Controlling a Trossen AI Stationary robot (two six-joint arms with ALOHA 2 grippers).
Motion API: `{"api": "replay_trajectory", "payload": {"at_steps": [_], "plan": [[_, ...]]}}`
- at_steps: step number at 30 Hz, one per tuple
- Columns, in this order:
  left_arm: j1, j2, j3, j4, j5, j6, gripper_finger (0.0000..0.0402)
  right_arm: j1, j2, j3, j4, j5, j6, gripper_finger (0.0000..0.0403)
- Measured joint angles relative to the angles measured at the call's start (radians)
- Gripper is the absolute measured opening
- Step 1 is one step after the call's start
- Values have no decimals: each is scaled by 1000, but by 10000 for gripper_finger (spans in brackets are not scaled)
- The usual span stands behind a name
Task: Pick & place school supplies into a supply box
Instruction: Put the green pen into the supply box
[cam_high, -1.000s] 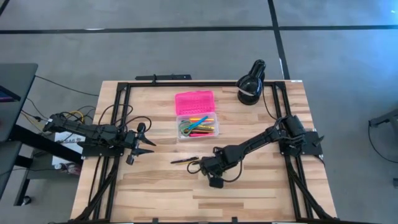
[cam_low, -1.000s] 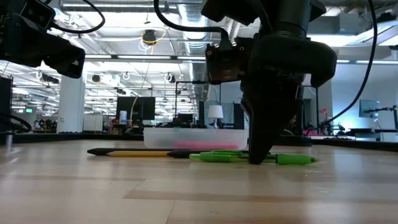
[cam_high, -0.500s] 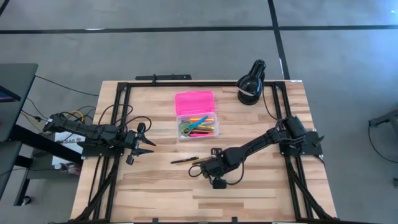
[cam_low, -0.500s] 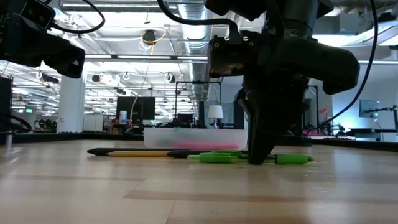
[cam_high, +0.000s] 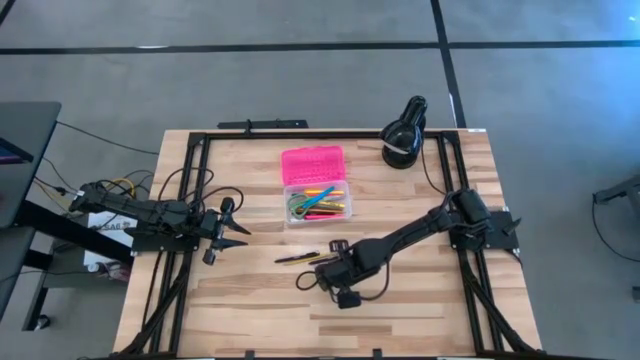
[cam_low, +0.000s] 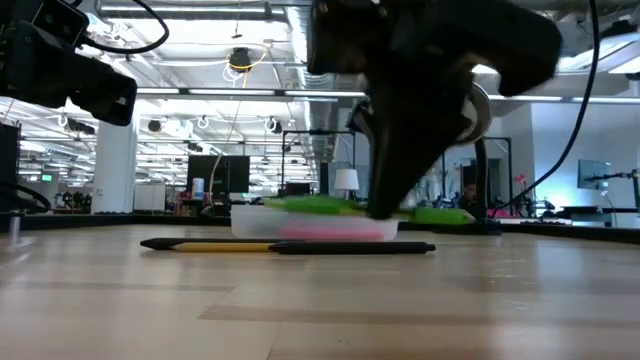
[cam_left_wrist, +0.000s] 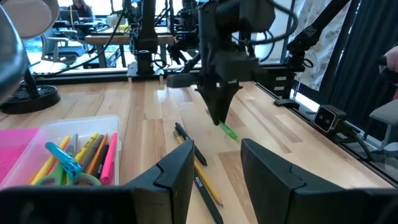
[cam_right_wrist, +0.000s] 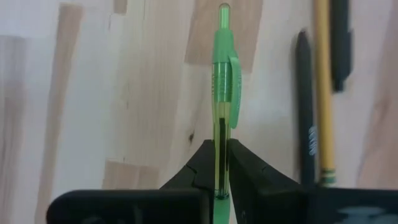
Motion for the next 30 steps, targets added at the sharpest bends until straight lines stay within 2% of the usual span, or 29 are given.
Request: {"api": "replay_trajectory", "payload": {"at_steps": [5, 12, 15, 22, 30], "plan": [[0, 0, 0, 0, 0, 1, 128, -15, -1, 68, -62, 27, -55, 13], [0, 0, 0, 0, 0, -1, 128, -94, -5, 153, -142, 280, -110, 15], [0, 0, 0, 0, 0, -13, 128, -155, -6, 164, -140, 344, -109, 15], [0, 0, 0, 0, -1, -43, 128, -302, 7, 164, -153, 347, -152, 20], [0, 0, 0, 0, -1, -54, 128, -375, 7, 150, -110, 327, -218, 22]]}}
